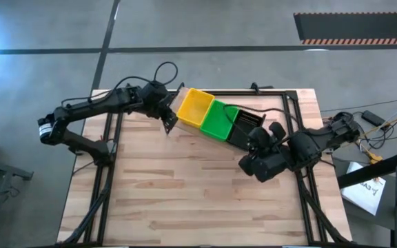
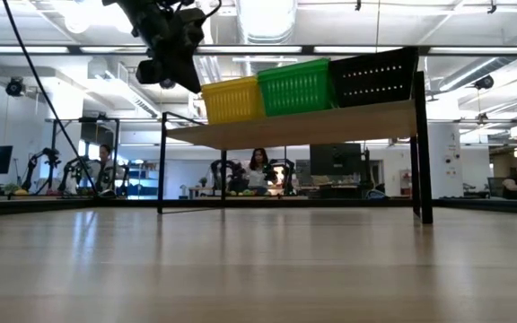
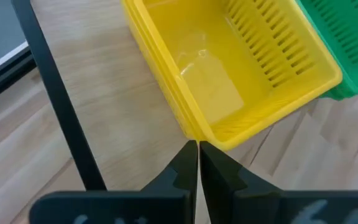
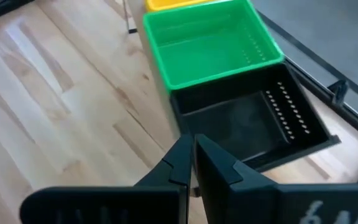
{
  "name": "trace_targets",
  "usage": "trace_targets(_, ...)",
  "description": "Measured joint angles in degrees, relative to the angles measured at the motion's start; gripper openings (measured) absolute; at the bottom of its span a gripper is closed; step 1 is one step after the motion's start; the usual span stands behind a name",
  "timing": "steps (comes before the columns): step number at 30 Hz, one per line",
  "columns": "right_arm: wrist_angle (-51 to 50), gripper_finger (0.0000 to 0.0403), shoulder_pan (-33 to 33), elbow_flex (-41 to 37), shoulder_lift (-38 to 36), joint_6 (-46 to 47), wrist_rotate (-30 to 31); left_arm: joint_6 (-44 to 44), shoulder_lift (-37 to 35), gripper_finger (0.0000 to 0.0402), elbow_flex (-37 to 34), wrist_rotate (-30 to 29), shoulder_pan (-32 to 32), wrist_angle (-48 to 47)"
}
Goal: Stack baskets on shelf by color
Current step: Adjust the stacked yellow bins on the shelf, then adjust the shelf
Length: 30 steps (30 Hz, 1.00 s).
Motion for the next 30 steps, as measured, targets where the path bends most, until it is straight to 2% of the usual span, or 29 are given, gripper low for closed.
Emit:
trace_targets(5, -0.04, 0.0013, 0.02, -4.61, -5.17, 4.31, -0.08, -1.02, -0.52, 0.0001, 0.34, -0.06, -0.15, -0.56)
trace_targets(11, -0.02, 0.0013, -0.10, -13.41, -11.51, 15.08, -0.18, -0.24, -3.56, 0.0001, 1.40, -0.94, -0.08, -1.01)
trace_targets(15, -0.06, 0.0013, -2.56, -20.87, -15.32, 23.24, 0.53, 0.42, -5.26, 0.0001, 1.55, -1.00, -0.04, -1.00)
trace_targets(19, 0.15, 0.0013, -4.36, -25.37, -18.02, 24.85, -0.02, 3.14, -7.37, 0.0001, 1.45, 1.81, -0.41, -1.02)
trace_targets(21, 1.76, 0.0013, -3.91, -26.42, -18.88, 23.12, -0.59, 4.90, -8.99, 0.0001, 1.17, 3.18, -1.25, -1.05)
trace_targets(24, 8.98, 0.0013, -1.02, -28.92, -20.25, 13.87, -1.55, 5.69, -11.69, 0.0001, 0.50, 3.65, -2.08, -1.11)
trace_targets(30, 41.48, 0.0009, 10.64, -41.07, -25.55, -13.60, -1.71, 3.50, -17.07, 0.0001, -0.20, 3.26, -4.03, -0.98)
